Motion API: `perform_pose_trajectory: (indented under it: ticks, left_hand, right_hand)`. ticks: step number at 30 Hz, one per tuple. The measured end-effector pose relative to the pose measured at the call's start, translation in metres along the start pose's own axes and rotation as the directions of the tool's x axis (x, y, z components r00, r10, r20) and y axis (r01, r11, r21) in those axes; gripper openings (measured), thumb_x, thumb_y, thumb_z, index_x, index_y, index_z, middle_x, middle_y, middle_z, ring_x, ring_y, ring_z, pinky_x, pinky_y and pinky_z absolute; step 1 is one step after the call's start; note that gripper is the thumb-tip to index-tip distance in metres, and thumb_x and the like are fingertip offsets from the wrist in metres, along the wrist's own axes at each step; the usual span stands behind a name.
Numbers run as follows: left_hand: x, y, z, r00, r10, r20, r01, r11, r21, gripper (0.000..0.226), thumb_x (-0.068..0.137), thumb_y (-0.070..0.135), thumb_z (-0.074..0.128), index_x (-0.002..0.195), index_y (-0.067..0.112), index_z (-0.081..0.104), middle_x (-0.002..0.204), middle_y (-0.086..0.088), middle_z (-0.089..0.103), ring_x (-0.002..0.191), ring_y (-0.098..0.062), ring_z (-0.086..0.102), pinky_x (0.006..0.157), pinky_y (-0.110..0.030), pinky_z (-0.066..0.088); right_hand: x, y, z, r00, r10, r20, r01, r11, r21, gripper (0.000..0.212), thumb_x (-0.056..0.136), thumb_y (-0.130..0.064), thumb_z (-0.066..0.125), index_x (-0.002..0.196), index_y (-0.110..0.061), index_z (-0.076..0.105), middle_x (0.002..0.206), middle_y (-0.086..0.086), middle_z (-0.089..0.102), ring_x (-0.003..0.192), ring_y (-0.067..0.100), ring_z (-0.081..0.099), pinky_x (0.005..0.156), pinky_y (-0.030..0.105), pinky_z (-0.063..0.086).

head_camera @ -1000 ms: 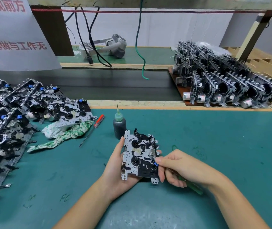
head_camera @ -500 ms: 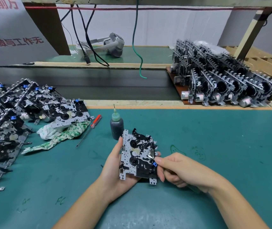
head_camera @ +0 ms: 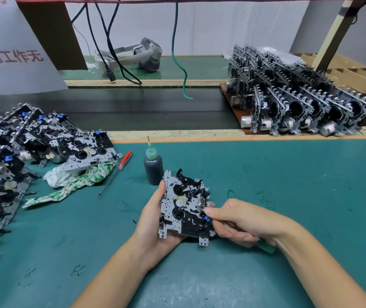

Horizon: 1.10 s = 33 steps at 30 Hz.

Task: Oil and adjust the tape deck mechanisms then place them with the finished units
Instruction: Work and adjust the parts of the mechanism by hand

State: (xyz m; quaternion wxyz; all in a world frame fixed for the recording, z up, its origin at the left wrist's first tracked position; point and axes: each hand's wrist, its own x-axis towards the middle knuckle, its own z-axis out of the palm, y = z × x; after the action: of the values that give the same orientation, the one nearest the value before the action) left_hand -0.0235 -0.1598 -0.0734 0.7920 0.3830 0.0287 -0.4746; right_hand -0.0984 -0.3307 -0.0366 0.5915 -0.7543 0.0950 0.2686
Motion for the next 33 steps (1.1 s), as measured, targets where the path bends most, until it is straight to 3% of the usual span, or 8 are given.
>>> perform_pose_trajectory:
  ticks: [4,12,17,23,29,33]
  left_hand:
    - [0.0,0.0,0.001,1.0,0.007,-0.029,-0.007,1.0,0.0,0.064,0.092,0.055,0.034,0.113,0.004,0.067,0.12,-0.024,0.063,0.107,-0.033,0.064,0.088,-0.042,0.052]
    - [0.001,0.0,0.005,0.997,0.038,-0.069,-0.037,0.999,0.016,0.059,0.094,0.053,0.035,0.103,0.009,0.073,0.115,-0.017,0.068,0.102,-0.029,0.067,0.074,-0.036,0.057]
    - [0.0,0.0,0.005,0.995,0.06,-0.079,-0.058,0.998,0.039,0.059,0.094,0.053,0.036,0.105,0.008,0.072,0.115,-0.017,0.067,0.103,-0.03,0.066,0.08,-0.039,0.052]
    - [-0.002,0.001,0.003,0.998,0.037,-0.044,-0.034,0.998,0.06,0.064,0.092,0.057,0.032,0.109,0.008,0.071,0.118,-0.022,0.064,0.107,-0.031,0.064,0.083,-0.04,0.055]
    - [-0.005,0.001,0.0,1.0,0.022,-0.019,-0.02,0.997,0.072,0.07,0.091,0.06,0.032,0.115,0.005,0.068,0.124,-0.024,0.06,0.114,-0.033,0.06,0.098,-0.042,0.044]
    - [-0.007,0.002,0.0,1.0,0.018,0.013,-0.019,0.995,0.101,0.077,0.088,0.067,0.031,0.117,0.006,0.066,0.126,-0.021,0.06,0.117,-0.031,0.058,0.101,-0.041,0.042]
  right_hand:
    - [0.003,0.002,-0.001,1.0,-0.007,0.017,0.007,1.0,0.002,0.063,0.1,-0.039,0.039,0.039,-0.02,0.041,0.027,-0.002,0.025,0.027,0.01,0.017,0.034,0.015,0.019]
    - [0.004,0.004,-0.006,0.998,0.03,0.063,-0.026,0.998,-0.063,0.062,0.096,-0.048,0.041,0.042,-0.02,0.036,0.031,-0.003,0.024,0.029,0.01,0.018,0.036,0.017,0.017]
    - [0.003,0.002,-0.005,0.999,0.01,0.05,-0.006,0.996,-0.092,0.064,0.099,-0.043,0.038,0.04,-0.02,0.036,0.03,-0.003,0.024,0.029,0.011,0.018,0.038,0.02,0.017]
    - [0.002,0.004,0.007,0.994,-0.048,-0.093,0.033,0.987,-0.157,0.066,0.099,-0.045,0.036,0.039,-0.019,0.04,0.028,-0.001,0.028,0.03,0.013,0.022,0.042,0.023,0.026]
    - [-0.001,0.005,0.012,0.988,-0.075,-0.136,0.055,0.988,-0.147,0.065,0.1,-0.044,0.035,0.041,-0.02,0.046,0.027,-0.003,0.032,0.031,0.013,0.025,0.065,0.033,0.036]
    - [-0.003,0.007,0.013,0.986,-0.084,-0.147,0.065,0.989,-0.132,0.062,0.1,-0.042,0.035,0.047,-0.015,0.048,0.028,-0.003,0.033,0.029,0.009,0.025,0.05,0.02,0.035]
